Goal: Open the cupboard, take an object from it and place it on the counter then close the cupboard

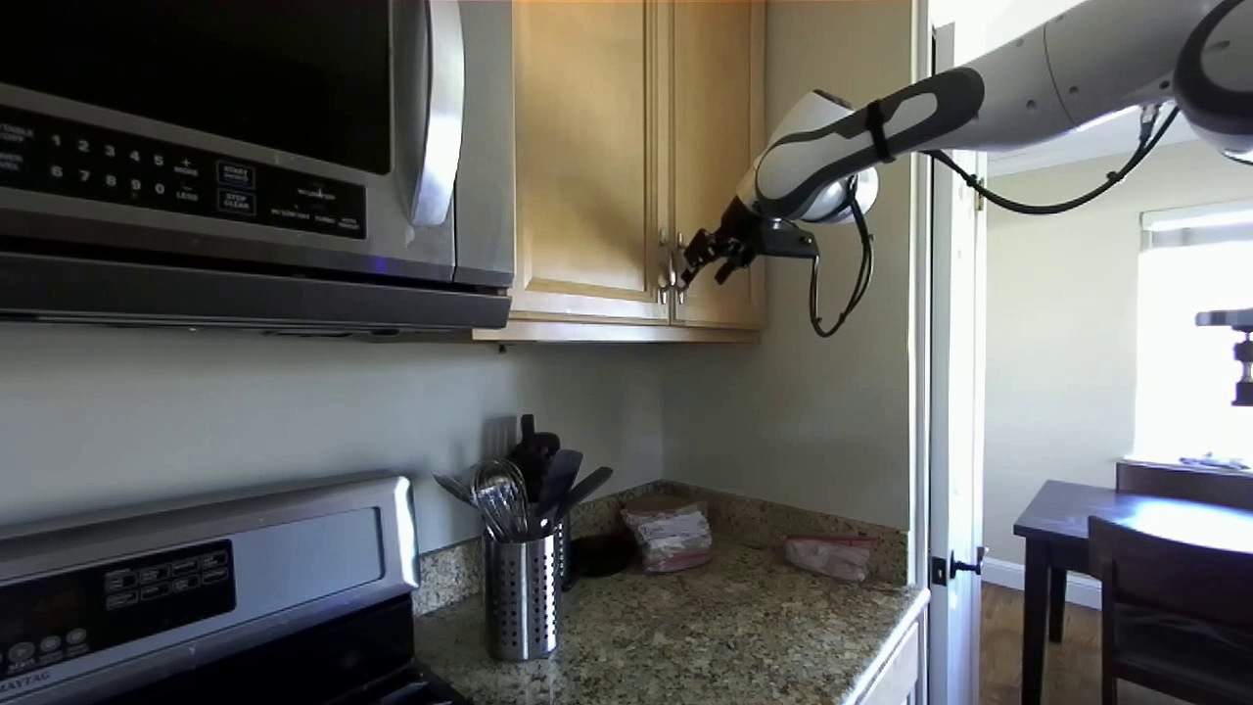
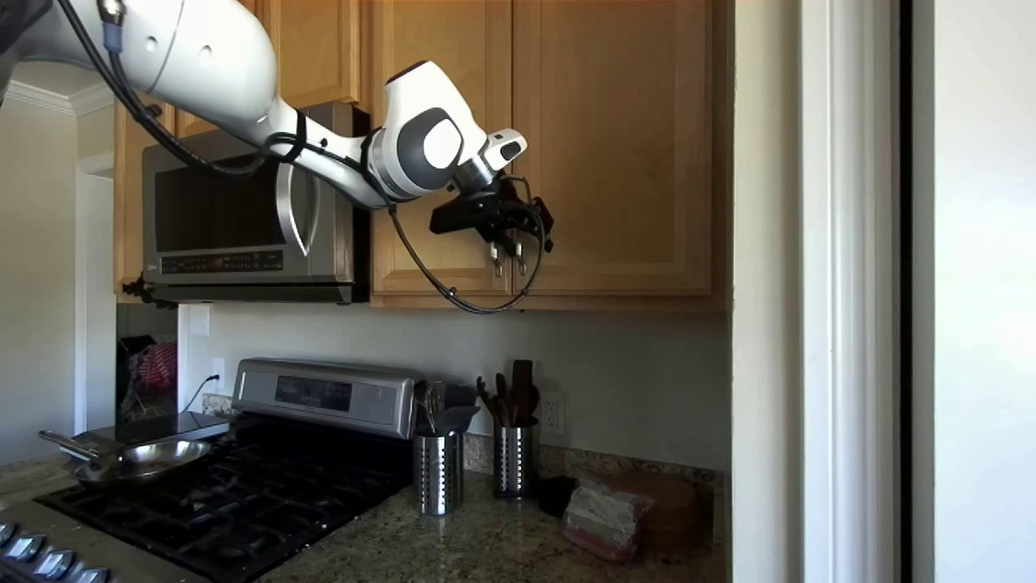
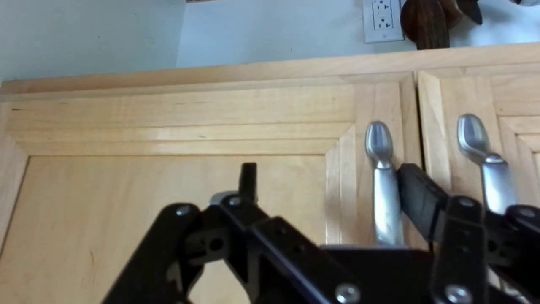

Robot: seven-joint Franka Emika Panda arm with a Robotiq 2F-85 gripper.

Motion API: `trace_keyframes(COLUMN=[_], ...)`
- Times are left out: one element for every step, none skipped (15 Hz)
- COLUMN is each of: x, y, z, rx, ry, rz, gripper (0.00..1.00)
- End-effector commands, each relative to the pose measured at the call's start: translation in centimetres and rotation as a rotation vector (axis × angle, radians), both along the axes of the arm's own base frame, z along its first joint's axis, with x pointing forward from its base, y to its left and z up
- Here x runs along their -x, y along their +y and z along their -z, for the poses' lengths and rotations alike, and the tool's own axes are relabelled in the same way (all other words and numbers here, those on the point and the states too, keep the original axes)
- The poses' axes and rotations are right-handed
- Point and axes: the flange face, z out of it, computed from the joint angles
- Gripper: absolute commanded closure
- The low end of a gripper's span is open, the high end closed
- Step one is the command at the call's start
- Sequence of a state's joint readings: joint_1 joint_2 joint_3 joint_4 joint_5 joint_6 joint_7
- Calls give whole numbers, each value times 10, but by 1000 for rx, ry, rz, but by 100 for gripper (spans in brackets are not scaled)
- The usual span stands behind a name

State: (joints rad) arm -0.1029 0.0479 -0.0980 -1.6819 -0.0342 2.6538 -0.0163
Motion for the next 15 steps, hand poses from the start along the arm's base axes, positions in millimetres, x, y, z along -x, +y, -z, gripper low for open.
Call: trace_keyframes(x=[-10,-11,-12,-13,-14,-14,-14,-15,-15,-14,-11,-10,-6,-3,3], y=[-6,-4,0,2,3,6,8,9,12,14,13,12,10,9,4], z=[0,0,1,1,2,2,2,3,4,5,7,8,11,11,12], rx=[-23,-28,-33,-40,-46,-48,-49,-41,-33,-23,-8,6,27,41,54], ry=[-14,-9,-9,-13,-14,-14,-9,2,15,29,58,68,83,88,89], rz=[18,13,3,-4,-7,-10,-13,-12,-18,-16,-17,-13,-4,3,33], gripper=[47,52,59,65,73,78,84,90,92,95,94,91,91,91,91])
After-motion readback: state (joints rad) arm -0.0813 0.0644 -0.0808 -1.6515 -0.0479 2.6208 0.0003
